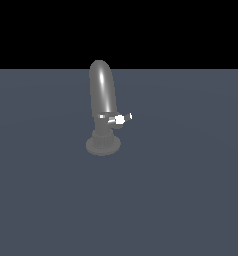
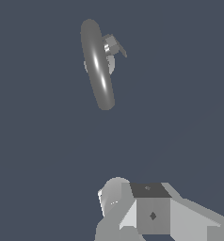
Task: Turn on the faucet by rotating a designated handle.
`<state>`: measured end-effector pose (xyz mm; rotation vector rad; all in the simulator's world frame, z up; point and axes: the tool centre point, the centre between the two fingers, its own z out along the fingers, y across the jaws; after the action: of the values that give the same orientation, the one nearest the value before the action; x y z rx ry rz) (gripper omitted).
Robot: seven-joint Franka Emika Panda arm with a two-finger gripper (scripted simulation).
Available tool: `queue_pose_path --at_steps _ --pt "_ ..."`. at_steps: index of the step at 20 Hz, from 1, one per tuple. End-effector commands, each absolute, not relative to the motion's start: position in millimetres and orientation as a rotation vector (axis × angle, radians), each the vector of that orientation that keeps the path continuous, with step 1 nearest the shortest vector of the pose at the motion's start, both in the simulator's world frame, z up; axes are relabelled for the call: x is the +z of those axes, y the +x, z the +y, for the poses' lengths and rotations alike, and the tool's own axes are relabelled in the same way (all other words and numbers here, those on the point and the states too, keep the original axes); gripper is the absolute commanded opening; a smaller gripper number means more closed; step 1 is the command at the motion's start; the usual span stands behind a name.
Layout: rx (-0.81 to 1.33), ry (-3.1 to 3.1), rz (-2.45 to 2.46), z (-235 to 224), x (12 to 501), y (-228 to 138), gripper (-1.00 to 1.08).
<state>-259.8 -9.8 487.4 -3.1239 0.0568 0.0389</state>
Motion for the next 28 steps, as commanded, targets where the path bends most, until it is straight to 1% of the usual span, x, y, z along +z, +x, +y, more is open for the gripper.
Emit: queue_pose_path --at_steps 1,8,14,19,28 --pt "0.039 -3.124 0.057 -9.8 487.4 -259.8 -1.00" --pt "0.070 -3.117 0.081 -7.5 487.3 -254.2 -1.00" --pt "0.146 -3.097 0.140 -2.2 486.5 -240.1 -1.00" --pt "0.244 -3.068 0.217 3.8 484.6 -221.4 -1.00" --pt "0.468 -2.979 0.391 14.3 475.9 -177.5 -1.00"
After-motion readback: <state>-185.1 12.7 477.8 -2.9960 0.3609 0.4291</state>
